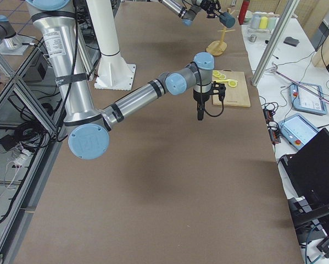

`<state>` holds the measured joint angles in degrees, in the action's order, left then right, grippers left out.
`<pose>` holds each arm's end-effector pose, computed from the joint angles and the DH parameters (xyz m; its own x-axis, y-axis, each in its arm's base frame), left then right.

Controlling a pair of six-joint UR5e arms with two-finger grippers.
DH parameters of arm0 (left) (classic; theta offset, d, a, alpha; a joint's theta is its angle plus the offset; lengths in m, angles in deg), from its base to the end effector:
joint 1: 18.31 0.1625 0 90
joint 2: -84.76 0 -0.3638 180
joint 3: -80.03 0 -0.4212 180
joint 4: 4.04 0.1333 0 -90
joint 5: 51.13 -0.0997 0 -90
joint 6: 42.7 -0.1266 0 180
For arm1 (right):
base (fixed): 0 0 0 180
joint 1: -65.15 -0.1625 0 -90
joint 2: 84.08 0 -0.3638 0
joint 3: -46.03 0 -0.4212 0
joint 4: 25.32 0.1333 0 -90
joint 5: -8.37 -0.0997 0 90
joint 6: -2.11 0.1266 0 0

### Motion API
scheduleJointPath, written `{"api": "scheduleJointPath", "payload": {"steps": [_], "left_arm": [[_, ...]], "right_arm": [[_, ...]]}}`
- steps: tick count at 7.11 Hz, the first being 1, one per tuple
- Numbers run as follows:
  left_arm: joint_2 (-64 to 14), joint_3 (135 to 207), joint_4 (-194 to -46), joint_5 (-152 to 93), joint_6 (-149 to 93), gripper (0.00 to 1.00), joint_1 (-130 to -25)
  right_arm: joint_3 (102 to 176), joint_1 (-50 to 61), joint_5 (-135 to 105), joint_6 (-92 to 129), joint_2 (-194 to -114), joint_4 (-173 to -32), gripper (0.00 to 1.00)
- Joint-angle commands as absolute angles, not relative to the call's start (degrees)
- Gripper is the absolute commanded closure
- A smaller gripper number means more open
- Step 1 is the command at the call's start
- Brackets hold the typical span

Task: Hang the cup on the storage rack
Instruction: 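Tilt the mug with the left gripper and hook its handle onto a rack peg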

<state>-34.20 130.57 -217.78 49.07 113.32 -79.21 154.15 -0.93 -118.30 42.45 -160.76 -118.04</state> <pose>0.2267 -0.6354 0.4168 -0.7914 -0.4271 -0.4373 0.1420 0.5673 -0.8112 -0.1822 -0.5530 0.3380 0.7003 0.0711 0.7103 -0.1283 0.9914 0.0272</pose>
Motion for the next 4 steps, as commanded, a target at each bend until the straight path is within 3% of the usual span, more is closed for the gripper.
{"api": "scheduleJointPath", "payload": {"steps": [1,4], "left_arm": [[-34.2,130.5,-217.6,49.1,113.4,0.41,-79.2],[-34.0,130.7,-217.7,49.4,113.4,0.32,-79.5]], "right_arm": [[154.2,-0.9,-118.4,42.5,-160.7,-118.0,0.00],[154.3,-0.9,-118.4,42.5,-160.7,-118.0,0.00]]}}
